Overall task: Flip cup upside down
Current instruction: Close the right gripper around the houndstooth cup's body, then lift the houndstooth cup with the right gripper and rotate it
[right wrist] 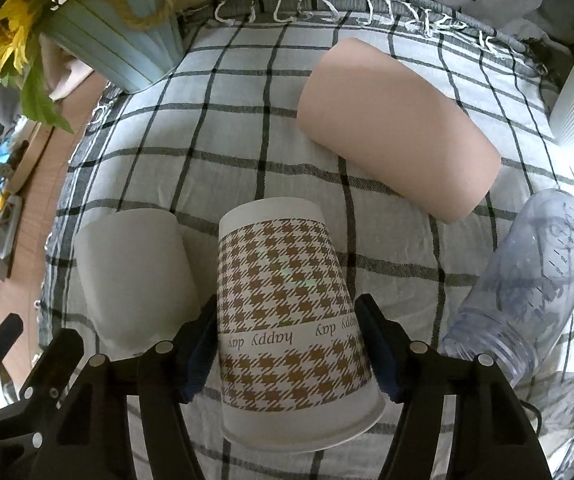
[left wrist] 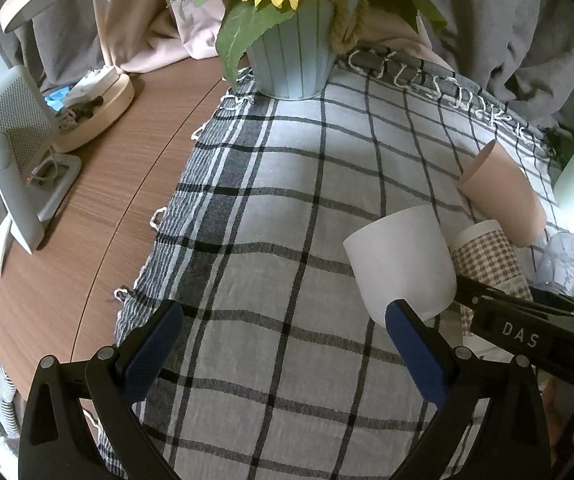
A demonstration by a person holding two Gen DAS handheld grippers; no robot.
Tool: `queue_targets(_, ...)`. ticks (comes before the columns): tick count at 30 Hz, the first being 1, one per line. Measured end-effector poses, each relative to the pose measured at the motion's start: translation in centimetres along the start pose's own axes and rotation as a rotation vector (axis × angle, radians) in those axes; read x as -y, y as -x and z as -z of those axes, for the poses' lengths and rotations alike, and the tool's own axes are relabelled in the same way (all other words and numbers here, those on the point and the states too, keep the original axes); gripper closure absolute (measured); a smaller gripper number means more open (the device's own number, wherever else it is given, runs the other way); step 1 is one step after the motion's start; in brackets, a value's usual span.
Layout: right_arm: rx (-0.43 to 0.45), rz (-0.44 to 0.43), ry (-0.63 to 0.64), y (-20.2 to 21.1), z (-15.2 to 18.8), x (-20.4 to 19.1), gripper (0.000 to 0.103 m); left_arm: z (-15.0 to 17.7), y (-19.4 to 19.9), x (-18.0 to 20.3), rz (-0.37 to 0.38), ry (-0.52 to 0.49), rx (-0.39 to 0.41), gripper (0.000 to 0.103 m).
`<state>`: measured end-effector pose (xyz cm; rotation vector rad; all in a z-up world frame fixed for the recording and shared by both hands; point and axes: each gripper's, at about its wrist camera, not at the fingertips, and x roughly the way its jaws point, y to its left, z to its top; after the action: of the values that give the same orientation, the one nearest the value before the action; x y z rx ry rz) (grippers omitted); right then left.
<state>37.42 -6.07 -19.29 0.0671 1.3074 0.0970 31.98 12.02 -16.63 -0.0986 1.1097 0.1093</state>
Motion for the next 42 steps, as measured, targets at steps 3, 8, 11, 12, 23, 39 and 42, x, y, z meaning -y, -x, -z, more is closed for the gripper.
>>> queue_targets(3, 0.016, 0.0, -0.001, 0.8, 0.4, -0.1, 0.038, 0.2, 0.6, -0.2, 0.008, -0.005, 0.013, 0.0)
queue_targets(8, 0.049, -0.002, -0.028, 2.8, 1.4, 0.0, 0.038, 0.9, 1.9, -0.4, 0.02, -0.027, 0.034, 0.0)
queue_targets(11, 0.07, 0.006, -0.059, 4.0, 2.4, 0.3, 0.038, 1.4, 2.6, -0.7, 0.028, -0.043, 0.04, 0.0)
queue_targets(12, 0.077, 0.009, -0.074, 4.5, 2.8, 0.4, 0.038, 1.6, 2.8, -0.7, 0.033, -0.049, 0.038, 0.0)
queue_targets(23, 0.096, 0.017, -0.256, 6.5, 8.8, 1.7, 0.038, 3.9, 4.6, -0.7, 0.058, -0.184, 0.053, 0.0)
queue_targets(39, 0.088, 0.009, -0.292, 3.6, 11.6, 0.3, 0.038, 5.7, 4.2, -1.5, 0.035, -0.229, 0.038, 0.0)
queue_targets(42, 0.094, 0.011, -0.269, 3.4, 11.4, 0.0, 0.038, 5.8, 3.9, -1.5, 0.031, -0.222, 0.026, 0.0)
